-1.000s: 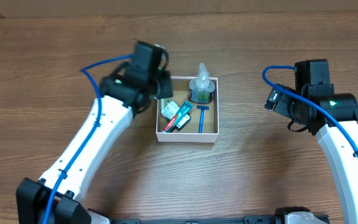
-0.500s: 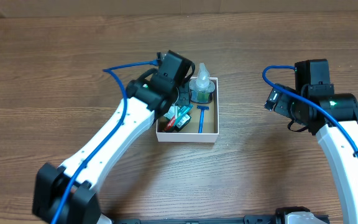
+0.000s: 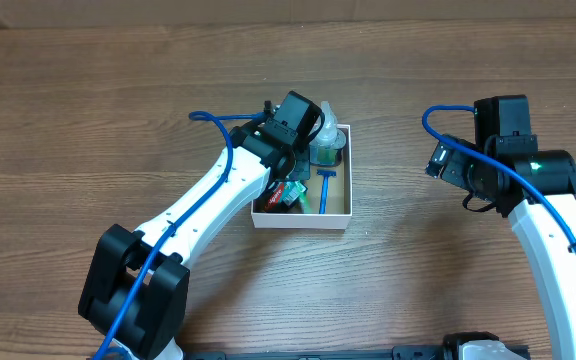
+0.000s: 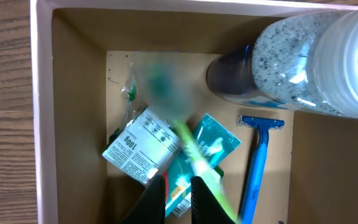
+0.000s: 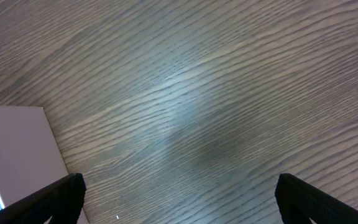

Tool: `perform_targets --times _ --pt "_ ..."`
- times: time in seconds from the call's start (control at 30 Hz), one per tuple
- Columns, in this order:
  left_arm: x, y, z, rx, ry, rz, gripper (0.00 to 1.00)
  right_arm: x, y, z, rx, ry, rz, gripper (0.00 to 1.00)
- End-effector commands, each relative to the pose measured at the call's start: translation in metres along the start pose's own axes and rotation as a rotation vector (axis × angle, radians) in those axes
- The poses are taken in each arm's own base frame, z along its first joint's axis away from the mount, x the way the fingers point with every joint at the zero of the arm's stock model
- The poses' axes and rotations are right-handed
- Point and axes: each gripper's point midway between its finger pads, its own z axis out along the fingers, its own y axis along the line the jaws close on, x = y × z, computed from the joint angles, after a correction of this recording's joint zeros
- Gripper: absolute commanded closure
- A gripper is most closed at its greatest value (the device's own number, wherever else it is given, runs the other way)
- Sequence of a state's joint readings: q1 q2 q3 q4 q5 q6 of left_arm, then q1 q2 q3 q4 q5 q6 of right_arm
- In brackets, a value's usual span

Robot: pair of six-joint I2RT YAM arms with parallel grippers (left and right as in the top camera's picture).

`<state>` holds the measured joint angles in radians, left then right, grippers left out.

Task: Pack container
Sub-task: 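Open the left gripper to drop the toothbrush, then raise the arm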

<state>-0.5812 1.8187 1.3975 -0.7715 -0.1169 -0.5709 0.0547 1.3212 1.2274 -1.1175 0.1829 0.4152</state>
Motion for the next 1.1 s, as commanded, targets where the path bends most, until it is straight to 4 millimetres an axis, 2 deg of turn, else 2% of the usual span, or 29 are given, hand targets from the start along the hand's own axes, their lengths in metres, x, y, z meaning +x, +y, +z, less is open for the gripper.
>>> perform_targets --times 0.0,0.07,0.17,0.27,0.37,0.43,0.47,0.5,0.53,0.57,0.67,0.7,0.77,0.87,1.07 --pt "0.006 0.002 0.005 -0.020 0.018 0.000 0.87 -0.009 0.001 -0.008 -0.010 -0.036 0.012 0.00" --pt "0.009 0.002 0.005 -0.020 0.028 0.003 0.87 -0.009 0.001 -0.008 -0.010 -0.036 0.012 0.00" --pt "0.013 0.003 0.005 -0.023 0.047 0.004 0.76 -0.009 0.001 -0.008 -0.010 -0.035 0.012 0.00" --pt "0.010 0.006 -0.002 -0.026 0.045 -0.002 0.72 -0.009 0.001 -0.008 -0.010 -0.036 0.012 0.00" --pt "-0.010 0.013 -0.029 -0.008 -0.014 -0.026 0.68 -0.009 0.001 -0.008 -0.010 -0.036 0.012 0.00" --pt "-0.029 0.025 -0.053 -0.011 -0.080 -0.056 0.65 -0.009 0.001 -0.008 -0.010 -0.036 0.012 0.00" --pt "-0.040 0.038 -0.069 -0.027 -0.123 -0.084 0.61 -0.009 0.001 -0.008 -0.010 -0.036 0.012 0.00" --pt "-0.048 0.052 -0.083 -0.045 -0.159 -0.109 0.55 -0.009 0.001 -0.008 -0.010 -0.035 0.012 0.00" --pt "-0.057 0.073 -0.102 -0.068 -0.201 -0.152 0.45 -0.009 0.001 -0.008 -0.010 -0.036 0.012 0.00" --pt "-0.059 0.087 -0.111 -0.080 -0.217 -0.181 0.39 -0.009 0.001 -0.008 -0.010 -0.036 0.012 0.00" --pt "-0.060 0.129 -0.129 -0.131 -0.223 -0.236 0.16 -0.009 0.001 -0.008 -0.010 -0.036 0.012 0.00" --pt "-0.058 0.139 -0.131 -0.146 -0.217 -0.258 0.02 -0.009 0.001 -0.008 -0.010 -0.036 0.012 0.00" --pt "-0.053 0.162 -0.130 -0.184 -0.188 -0.305 0.00 -0.009 0.001 -0.008 -0.010 -0.036 0.012 0.00" --pt "-0.048 0.178 -0.130 -0.214 -0.161 -0.339 0.00 -0.009 0.001 -0.008 -0.010 -0.036 0.012 0.00" --pt "-0.048 0.181 -0.131 -0.216 -0.163 -0.346 0.00 -0.009 0.001 -0.008 -0.010 -0.036 0.012 0.00"
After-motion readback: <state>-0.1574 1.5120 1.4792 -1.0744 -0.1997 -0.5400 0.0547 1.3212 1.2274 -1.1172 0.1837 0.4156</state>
